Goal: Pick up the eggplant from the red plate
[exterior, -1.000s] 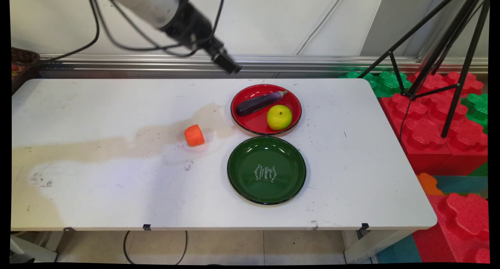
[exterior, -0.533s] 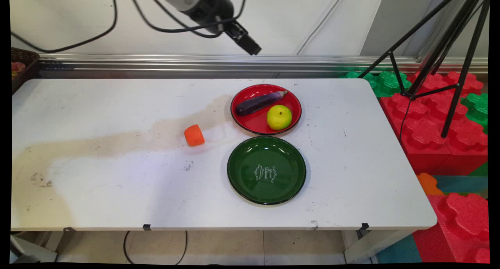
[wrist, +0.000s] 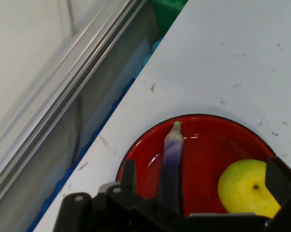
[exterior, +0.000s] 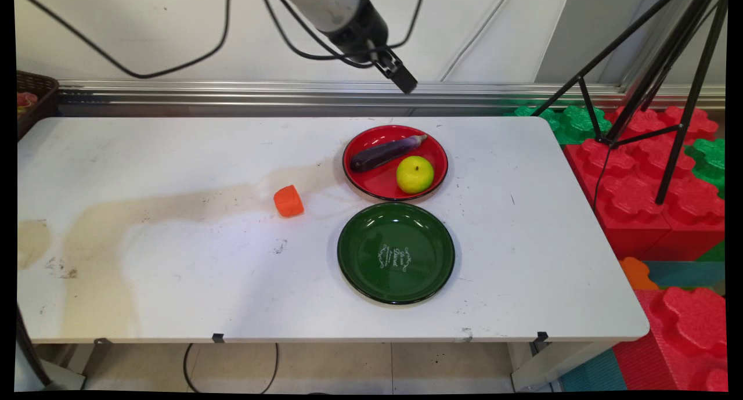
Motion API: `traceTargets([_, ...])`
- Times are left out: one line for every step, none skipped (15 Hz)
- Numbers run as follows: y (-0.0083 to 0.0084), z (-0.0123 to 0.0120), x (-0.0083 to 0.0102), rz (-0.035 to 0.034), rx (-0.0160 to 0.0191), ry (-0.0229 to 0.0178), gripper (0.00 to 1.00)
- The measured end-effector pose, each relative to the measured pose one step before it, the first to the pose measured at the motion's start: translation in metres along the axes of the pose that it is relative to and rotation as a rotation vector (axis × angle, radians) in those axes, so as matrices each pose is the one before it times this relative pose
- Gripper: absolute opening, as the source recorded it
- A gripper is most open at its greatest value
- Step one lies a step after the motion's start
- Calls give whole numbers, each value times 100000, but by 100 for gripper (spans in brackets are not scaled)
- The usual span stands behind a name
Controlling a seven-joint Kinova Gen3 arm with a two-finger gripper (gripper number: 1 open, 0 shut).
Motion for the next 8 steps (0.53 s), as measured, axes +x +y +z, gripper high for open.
traceTargets([57, 705, 173, -35, -3, -760, 100])
traceTargets([46, 1066, 205, 20, 30, -1280, 100])
traceTargets([3, 1238, 204, 20, 39, -1547, 100])
traceTargets([-95, 1273, 103, -70, 147, -1780, 100])
traceTargets([-82, 1103, 88, 82, 16, -1596, 100])
traceTargets([-54, 676, 47, 121, 36, -1058, 100])
traceTargets([-115, 1048, -12, 137, -14, -1751, 100])
traceTargets([-110, 1174, 20, 237, -79, -1946, 100])
